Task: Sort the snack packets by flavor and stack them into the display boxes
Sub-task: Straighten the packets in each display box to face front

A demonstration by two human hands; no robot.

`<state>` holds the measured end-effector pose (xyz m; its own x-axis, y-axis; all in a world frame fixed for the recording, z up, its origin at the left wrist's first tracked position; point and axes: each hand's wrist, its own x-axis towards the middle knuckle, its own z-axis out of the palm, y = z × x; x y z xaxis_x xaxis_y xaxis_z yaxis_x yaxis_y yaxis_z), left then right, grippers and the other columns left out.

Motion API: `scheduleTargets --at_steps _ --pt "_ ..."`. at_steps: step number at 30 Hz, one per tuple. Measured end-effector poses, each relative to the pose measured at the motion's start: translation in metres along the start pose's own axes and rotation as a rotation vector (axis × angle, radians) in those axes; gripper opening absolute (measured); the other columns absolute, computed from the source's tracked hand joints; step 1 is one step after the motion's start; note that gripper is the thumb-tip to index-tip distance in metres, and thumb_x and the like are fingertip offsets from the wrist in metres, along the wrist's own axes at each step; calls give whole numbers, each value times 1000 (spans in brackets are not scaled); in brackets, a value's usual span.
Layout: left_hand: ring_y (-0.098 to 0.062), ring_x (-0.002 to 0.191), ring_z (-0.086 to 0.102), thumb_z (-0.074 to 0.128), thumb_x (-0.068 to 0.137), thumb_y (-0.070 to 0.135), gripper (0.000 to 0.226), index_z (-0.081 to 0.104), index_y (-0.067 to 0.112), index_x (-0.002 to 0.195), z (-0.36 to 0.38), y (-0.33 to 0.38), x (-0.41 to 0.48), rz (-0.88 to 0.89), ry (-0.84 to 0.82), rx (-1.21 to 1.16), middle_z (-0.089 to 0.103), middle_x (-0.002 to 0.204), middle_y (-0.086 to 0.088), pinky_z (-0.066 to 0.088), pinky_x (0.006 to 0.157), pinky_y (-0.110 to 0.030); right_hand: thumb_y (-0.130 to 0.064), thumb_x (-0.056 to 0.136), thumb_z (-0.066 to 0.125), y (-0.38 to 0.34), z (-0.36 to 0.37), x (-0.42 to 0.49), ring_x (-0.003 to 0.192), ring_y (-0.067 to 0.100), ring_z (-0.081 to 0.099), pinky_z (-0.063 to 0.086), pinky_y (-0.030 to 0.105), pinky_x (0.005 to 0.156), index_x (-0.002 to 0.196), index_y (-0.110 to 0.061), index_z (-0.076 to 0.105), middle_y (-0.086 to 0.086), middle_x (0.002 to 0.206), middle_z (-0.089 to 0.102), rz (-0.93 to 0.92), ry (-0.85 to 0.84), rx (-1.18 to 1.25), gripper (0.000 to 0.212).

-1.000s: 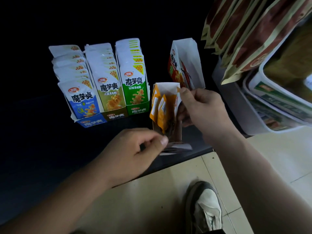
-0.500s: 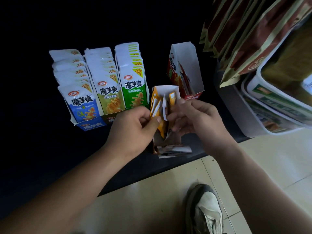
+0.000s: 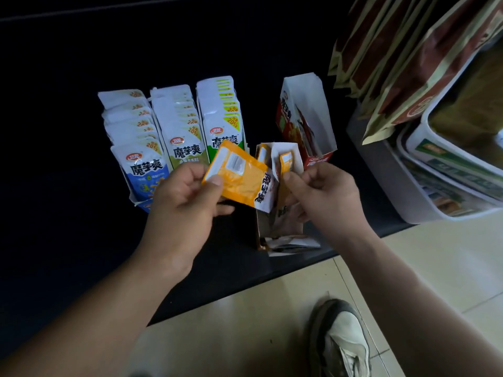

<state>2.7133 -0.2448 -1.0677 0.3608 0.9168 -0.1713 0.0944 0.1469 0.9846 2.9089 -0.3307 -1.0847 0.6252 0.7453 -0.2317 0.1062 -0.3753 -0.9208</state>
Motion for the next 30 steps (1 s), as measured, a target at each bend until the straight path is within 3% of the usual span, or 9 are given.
scheduleTargets --at_steps 7,10,12,14,18,22,24,27,30 --pt "-25 91 77 50 107 10 16 64 14 113 -15 -4 -3 -178 123 -284 79 106 -9 60 68 -32 -15 102 65 4 -11 -6 67 27 73 59 38 60 104 -9 71 7 88 78 -26 -194 66 9" --pt "-20 81 76 51 107 8 16 64 14 115 -14 -3 0 -207 192 -340 78 98 -7 59 63 -29 14 95 57 9 -18 -4 91 32 73 60 48 76 134 -17 61 10 109 74 -225 -326 -8 51" --pt "-19 77 76 52 107 7 17 65 15 112 -6 0 0 -236 181 -357 78 94 -6 60 61 -28 16 88 64 4 -18 -5 111 39 67 58 59 89 149 -18 49 16 125 66 -359 -432 -29 72" --pt "-18 72 76 52 107 7 18 66 17 111 3 -1 0 -250 166 -322 78 91 -6 60 60 -27 7 84 73 -5 -20 -3 117 41 65 54 65 92 145 -12 54 18 126 65 -402 -461 41 67" --pt "-17 60 73 54 107 8 17 68 15 113 12 -8 -3 -238 104 -151 78 78 -9 58 54 -27 -21 83 84 -20 -23 -2 125 34 62 54 58 100 111 -3 73 22 127 65 -527 -456 84 35" --pt "-19 59 68 47 110 19 23 70 16 107 14 -9 -11 -207 37 -55 77 82 -10 52 52 -29 -15 93 73 -34 -23 -4 93 45 70 60 49 70 106 4 68 26 107 72 -554 -363 201 23" --pt "-19 64 68 44 111 22 26 70 18 107 14 -11 -14 -194 31 -13 78 86 -7 51 56 -30 -13 96 69 -42 -27 -4 74 37 70 57 40 59 104 5 63 19 91 75 -545 -249 219 20" --pt "-16 69 69 48 109 20 23 71 24 109 16 -14 -17 -192 12 24 78 89 -1 50 57 -31 -12 98 66 -45 -42 -1 60 12 63 51 26 54 100 4 60 -6 72 71 -542 -189 109 16" --pt "-14 71 71 52 107 16 22 71 29 108 19 -16 -19 -170 -20 89 77 90 8 50 57 -30 -11 97 67 -36 -51 0 59 7 61 49 21 55 97 1 62 -7 70 71 -477 -317 -20 13"
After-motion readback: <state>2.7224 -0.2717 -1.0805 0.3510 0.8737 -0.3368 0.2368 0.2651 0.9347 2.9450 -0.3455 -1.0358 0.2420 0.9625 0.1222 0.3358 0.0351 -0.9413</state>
